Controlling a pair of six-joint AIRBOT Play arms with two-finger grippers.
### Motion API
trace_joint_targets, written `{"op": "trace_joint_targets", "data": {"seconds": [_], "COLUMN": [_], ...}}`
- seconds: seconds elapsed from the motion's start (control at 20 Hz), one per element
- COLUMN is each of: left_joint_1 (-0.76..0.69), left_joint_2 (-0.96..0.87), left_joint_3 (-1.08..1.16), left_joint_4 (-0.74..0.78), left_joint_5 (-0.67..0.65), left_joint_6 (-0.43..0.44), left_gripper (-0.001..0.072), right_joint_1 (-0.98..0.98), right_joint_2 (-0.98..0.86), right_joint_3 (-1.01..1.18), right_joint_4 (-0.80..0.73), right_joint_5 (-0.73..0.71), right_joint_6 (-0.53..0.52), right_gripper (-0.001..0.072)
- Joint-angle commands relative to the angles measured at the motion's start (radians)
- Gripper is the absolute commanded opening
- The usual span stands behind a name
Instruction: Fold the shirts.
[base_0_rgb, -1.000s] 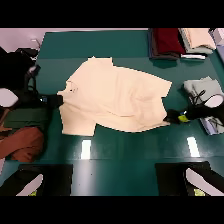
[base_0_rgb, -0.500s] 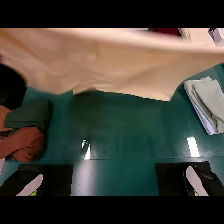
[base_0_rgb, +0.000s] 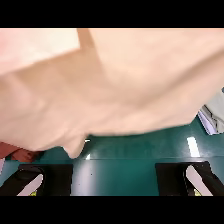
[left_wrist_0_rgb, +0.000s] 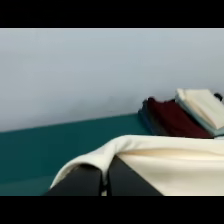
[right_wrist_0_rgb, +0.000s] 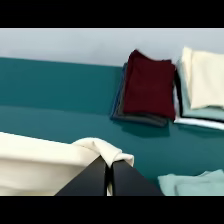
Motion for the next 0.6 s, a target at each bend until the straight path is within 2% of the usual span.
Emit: {"op": "trace_joint_targets", "data": {"seconds": [0.0, 0.15, 0.25, 0.4, 0.55], "left_joint_1": [0.001, 0.001, 0.001, 0.001, 0.001], "left_joint_2": [-0.062, -0.19, -0.293, -0.48, -0.618], "left_joint_3": [-0.233, -0.435, -0.532, -0.57, -0.526], "left_joint_4": [0.017, 0.016, 0.013, 0.013, 0.014], "left_joint_5": [-0.007, -0.005, 0.007, 0.093, 0.214], "left_joint_6": [-0.003, -0.009, -0.009, 0.005, 0.022], "left_gripper": [0.0021, 0.0021, 0.0021, 0.0021, 0.002], "right_joint_1": [0.121, 0.26, 0.31, 0.322, 0.309], "right_joint_2": [-0.128, -0.26, -0.361, -0.532, -0.69], "right_joint_3": [-0.073, -0.261, -0.372, -0.455, -0.388], "right_joint_4": [-0.07, -0.237, -0.294, -0.282, -0.211], "right_joint_5": [0.072, 0.066, 0.04, -0.064, -0.14], "right_joint_6": [0.029, 0.048, 0.056, 0.056, 0.059], "right_gripper": [0.0019, 0.0019, 0.0019, 0.0019, 0.0019]}}
